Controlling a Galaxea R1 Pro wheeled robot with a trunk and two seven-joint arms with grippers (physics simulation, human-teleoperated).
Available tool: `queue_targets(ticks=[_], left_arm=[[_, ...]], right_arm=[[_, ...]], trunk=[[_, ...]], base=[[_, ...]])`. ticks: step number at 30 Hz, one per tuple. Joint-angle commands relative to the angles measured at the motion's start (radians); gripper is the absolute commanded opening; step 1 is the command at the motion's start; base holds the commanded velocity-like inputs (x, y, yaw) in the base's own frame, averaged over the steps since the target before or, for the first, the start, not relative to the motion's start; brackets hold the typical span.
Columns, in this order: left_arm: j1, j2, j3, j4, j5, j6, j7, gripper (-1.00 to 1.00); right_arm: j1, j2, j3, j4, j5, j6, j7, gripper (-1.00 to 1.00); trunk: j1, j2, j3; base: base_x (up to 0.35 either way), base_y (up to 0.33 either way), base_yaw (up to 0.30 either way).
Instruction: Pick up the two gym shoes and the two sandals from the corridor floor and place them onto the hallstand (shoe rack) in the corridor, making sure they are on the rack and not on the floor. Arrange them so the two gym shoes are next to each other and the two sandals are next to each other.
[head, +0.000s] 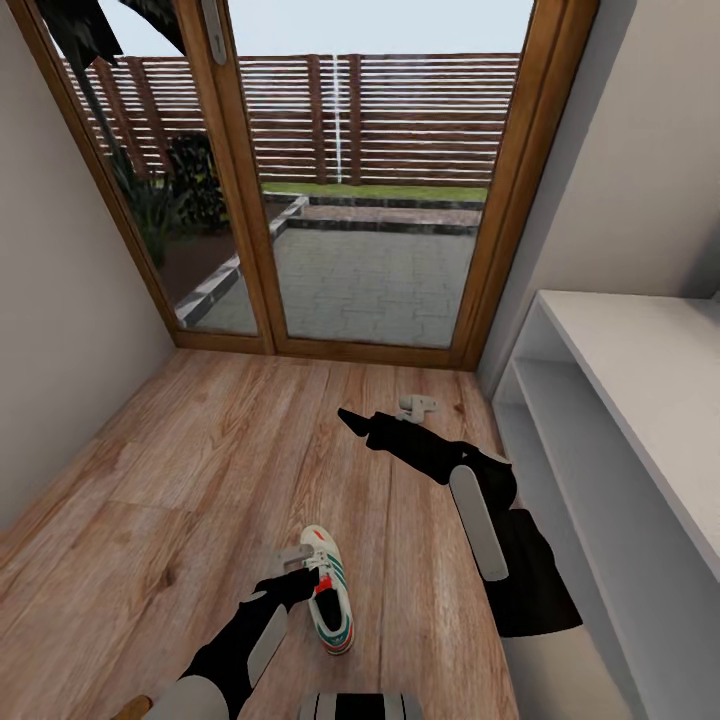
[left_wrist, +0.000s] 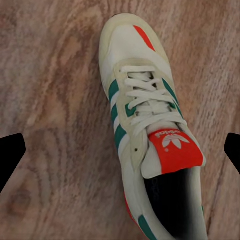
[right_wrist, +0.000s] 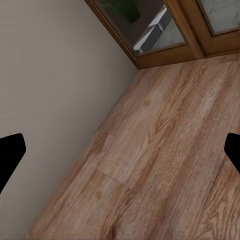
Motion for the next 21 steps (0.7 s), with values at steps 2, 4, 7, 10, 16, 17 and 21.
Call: queue_targets(ticks=[2,4,7,10,16,17,21], left_arm=[[0.0,-0.001,-0.002,-0.002,0.007,0.005,0.005,1.0],[0.0,-0.001,-0.002,-0.002,0.007,0.005,0.005,1.0],[0.0,-0.001,-0.002,-0.002,0.006,0.005,0.004,1.0],[0.0,-0.002,-0.002,-0.002,0.006,0.005,0.004,1.0],[-0.001,-0.002,-0.003,-0.003,0.006,0.005,0.004,1.0],[-0.001,-0.002,-0.003,-0.003,0.006,0.005,0.004,1.0],[-0.002,-0.002,-0.004,-0.004,0.006,0.005,0.004,1.0]], right_arm=[[0.0,0.0,-0.001,-0.001,-0.001,0.005,0.002,1.0],[0.0,0.0,0.0,-0.001,-0.001,0.004,0.002,1.0],[0.0,0.0,0.0,0.0,-0.001,0.004,0.003,1.0],[0.0,0.0,0.0,0.0,-0.001,0.004,0.003,1.0],[0.0,0.0,0.0,0.0,0.0,0.003,0.004,1.0],[0.0,0.0,0.0,0.0,0.0,0.003,0.003,1.0],[0.0,0.0,0.0,0.0,-0.001,0.004,0.003,1.0]], trunk=[[0.0,0.0,-0.001],[0.0,0.0,-0.001],[0.0,0.0,-0.001],[0.0,0.0,-0.001],[0.0,0.0,-0.001],[0.0,0.0,-0.001],[0.0,0.0,-0.001]], base=[[-0.002,0.0,0.0],[-0.001,0.0,0.0],[0.0,0.0,0.0],[0.0,0.0,0.0],[0.0,0.0,0.0],[0.0,0.0,0.0],[0.0,0.0,0.0]])
